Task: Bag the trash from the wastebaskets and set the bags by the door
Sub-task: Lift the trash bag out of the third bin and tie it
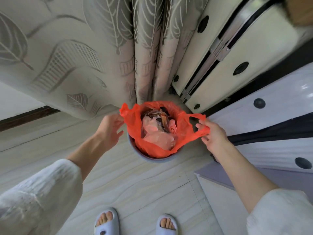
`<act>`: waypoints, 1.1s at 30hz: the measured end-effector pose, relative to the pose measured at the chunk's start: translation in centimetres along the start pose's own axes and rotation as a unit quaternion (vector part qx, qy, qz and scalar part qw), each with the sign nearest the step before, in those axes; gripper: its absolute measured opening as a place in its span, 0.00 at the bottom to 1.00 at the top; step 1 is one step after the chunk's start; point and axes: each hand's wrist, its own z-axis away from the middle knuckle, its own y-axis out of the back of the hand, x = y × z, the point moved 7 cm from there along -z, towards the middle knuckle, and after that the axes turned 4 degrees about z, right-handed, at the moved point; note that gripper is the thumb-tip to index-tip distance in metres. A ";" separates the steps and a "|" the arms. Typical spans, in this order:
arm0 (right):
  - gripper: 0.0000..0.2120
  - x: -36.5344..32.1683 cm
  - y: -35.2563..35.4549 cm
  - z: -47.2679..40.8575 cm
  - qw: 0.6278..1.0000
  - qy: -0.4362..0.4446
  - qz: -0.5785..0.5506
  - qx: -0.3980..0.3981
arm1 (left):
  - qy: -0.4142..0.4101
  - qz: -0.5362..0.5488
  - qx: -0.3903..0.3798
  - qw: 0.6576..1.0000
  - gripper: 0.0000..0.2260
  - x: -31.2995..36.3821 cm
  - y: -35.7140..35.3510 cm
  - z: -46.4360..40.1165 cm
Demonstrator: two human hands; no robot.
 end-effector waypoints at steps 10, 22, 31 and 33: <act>0.10 -3.2 -2.3 2.7 0.996 0.021 -0.050 -0.072 | 0.043 -0.108 -0.062 0.991 0.03 2.3 -3.4 1.7; 0.13 -6.2 -2.9 8.6 0.977 0.111 0.181 -0.033 | -0.002 -0.146 -0.139 0.979 0.06 6.2 -6.8 9.7; 0.11 -5.5 -0.2 9.5 0.995 0.028 0.093 -0.014 | 0.027 -0.131 -0.102 0.986 0.04 5.6 -7.1 11.4; 0.13 -4.2 0.1 10.0 0.987 0.000 0.161 -0.020 | 0.043 -0.150 -0.081 0.985 0.03 4.7 -6.8 11.5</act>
